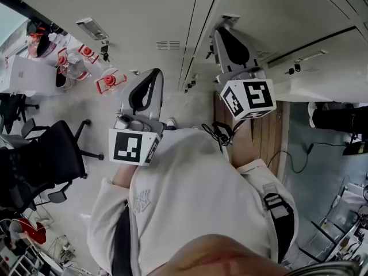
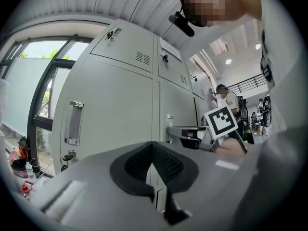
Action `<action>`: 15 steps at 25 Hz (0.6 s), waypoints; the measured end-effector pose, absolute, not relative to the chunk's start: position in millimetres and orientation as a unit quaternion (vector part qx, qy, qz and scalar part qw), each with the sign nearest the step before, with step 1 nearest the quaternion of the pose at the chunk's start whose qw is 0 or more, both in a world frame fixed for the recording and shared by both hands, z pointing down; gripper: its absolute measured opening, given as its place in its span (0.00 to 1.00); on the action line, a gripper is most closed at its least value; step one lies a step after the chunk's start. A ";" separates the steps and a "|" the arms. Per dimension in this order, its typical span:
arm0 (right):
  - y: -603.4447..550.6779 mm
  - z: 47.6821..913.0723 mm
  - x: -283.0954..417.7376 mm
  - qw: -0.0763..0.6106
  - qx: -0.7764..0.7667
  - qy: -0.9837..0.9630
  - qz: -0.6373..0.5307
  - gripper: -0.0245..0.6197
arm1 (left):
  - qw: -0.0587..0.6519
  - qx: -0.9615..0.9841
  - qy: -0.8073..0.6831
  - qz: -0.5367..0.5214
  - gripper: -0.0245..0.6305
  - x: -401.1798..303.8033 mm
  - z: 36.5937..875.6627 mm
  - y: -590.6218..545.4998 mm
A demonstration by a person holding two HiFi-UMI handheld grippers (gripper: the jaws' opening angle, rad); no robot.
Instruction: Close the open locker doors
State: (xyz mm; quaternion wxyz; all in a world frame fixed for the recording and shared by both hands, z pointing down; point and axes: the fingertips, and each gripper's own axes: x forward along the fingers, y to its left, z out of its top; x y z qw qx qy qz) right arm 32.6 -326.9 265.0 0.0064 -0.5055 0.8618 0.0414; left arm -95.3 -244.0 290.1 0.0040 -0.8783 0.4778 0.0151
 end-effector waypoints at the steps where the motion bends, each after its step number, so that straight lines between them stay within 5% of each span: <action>1: -330.9 264.7 32.7 0.006 -0.509 0.860 0.042 0.09 | 0.003 -0.878 0.479 0.015 0.04 -97.3 290.7 -245.3; 15: -344.9 265.2 31.5 -0.005 -0.531 0.846 0.045 0.08 | 0.000 -0.879 0.477 0.014 0.04 -107.4 293.7 -252.2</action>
